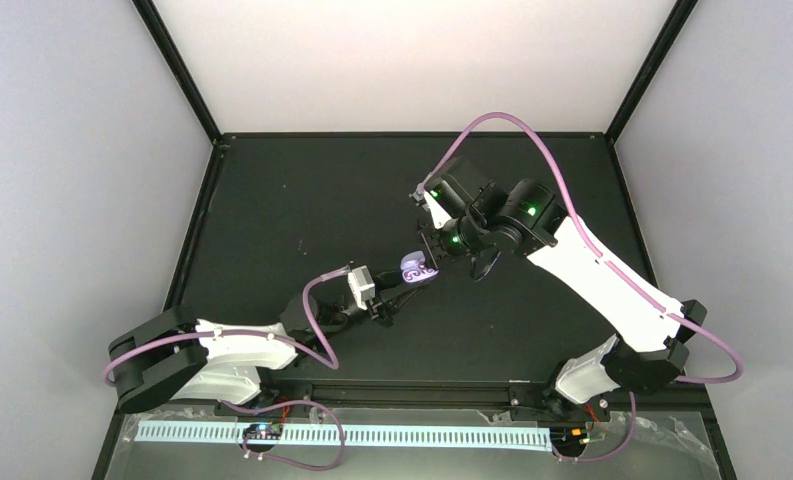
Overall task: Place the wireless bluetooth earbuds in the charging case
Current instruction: Place the earbud in the charging case.
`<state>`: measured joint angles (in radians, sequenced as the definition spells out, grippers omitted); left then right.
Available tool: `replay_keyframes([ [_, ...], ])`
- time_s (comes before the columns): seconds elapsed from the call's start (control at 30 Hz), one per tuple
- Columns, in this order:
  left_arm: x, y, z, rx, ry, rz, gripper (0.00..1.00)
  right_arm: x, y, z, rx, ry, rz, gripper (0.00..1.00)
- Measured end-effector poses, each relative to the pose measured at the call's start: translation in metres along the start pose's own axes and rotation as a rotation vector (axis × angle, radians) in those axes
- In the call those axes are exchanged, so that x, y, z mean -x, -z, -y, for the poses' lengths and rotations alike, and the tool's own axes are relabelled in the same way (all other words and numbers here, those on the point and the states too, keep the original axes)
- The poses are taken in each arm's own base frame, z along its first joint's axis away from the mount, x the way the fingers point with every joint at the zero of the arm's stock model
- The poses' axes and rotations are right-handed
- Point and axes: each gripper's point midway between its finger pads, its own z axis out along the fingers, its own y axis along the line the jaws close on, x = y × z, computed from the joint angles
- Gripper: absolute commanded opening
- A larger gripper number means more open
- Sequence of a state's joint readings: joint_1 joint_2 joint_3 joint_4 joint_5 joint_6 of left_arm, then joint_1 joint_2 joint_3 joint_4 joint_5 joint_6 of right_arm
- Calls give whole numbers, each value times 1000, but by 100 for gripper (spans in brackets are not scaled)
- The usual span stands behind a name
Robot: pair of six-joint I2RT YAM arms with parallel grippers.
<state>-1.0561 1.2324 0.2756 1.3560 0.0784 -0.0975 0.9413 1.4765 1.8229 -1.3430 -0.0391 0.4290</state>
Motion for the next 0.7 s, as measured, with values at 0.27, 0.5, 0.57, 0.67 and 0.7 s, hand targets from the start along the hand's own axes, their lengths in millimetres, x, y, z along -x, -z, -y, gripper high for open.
replay_keyframes([
  [0.27, 1, 0, 0, -1, 11, 5, 2, 0, 0, 0, 0, 0, 0, 13],
  [0.5, 2, 0, 0, -1, 11, 6, 1, 0, 0, 0, -1, -1, 0, 14],
  [0.57, 2, 0, 0, -1, 12, 6, 2, 0, 0, 0, -1, -1, 0, 15],
  [0.67, 2, 0, 0, -1, 12, 6, 1, 0, 0, 0, -1, -3, 0, 15],
  [0.7, 2, 0, 0, -1, 12, 6, 2, 0, 0, 0, -1, -3, 0, 15],
])
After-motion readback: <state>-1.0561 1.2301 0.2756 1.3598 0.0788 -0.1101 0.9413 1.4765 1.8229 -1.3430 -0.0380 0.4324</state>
